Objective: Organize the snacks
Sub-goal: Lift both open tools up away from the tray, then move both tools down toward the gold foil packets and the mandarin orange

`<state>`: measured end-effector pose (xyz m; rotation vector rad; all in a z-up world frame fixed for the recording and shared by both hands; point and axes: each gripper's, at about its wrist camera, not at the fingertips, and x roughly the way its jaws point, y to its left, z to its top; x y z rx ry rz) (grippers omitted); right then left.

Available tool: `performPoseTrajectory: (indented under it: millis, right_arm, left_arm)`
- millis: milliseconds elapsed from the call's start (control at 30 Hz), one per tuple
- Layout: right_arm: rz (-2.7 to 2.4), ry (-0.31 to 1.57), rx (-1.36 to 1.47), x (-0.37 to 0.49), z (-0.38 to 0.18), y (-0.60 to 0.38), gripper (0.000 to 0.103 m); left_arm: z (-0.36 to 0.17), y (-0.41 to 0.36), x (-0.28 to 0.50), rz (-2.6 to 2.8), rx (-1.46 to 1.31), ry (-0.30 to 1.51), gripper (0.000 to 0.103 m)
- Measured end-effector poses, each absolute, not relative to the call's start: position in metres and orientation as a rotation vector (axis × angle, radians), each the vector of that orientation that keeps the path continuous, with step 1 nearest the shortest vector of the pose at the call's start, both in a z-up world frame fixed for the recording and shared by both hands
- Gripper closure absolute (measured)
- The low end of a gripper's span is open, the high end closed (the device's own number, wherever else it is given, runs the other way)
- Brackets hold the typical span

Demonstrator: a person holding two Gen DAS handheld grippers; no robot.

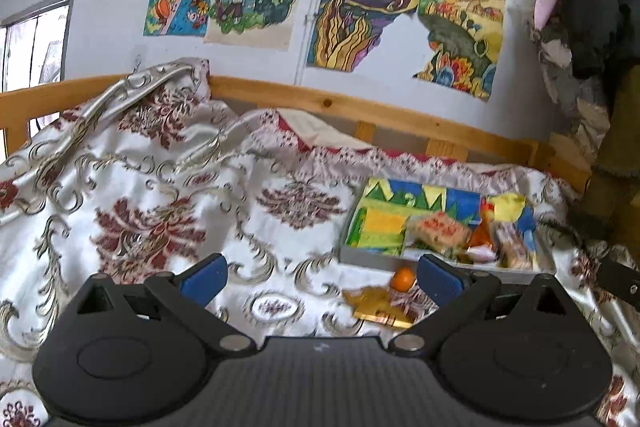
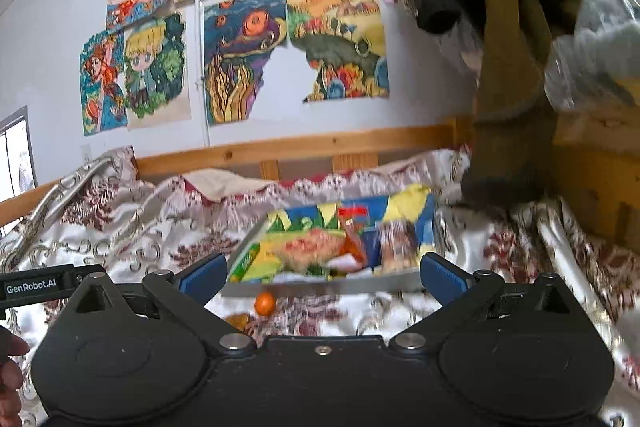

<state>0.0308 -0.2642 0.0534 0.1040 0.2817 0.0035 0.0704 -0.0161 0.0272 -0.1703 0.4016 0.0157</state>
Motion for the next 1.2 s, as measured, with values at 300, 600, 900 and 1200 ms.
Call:
performPoseTrajectory:
  millis: [300, 600, 900, 1200]
  right_arm:
    - [0.012, 0.392, 0.06, 0.017, 0.025, -0.252, 0.001]
    - [0.044, 0.487, 0.013, 0.025, 0.003, -0.234, 0.001]
    - [0.034, 0.529, 0.03, 0.031, -0.004, -0.237, 0.001]
    - [0.036, 0.548, 0.034, 0.033, -0.006, -0.237, 0.001]
  left_arm:
    - [0.007, -0.01, 0.058, 0.048, -0.124, 0.471, 0.0]
    - [-0.008, -0.011, 0.061, 0.052, -0.091, 0.523, 0.0]
    - [-0.014, -0.014, 0.062, 0.045, -0.068, 0.548, 0.0]
    - [-0.016, -0.014, 0.063, 0.045, -0.064, 0.561, 0.0]
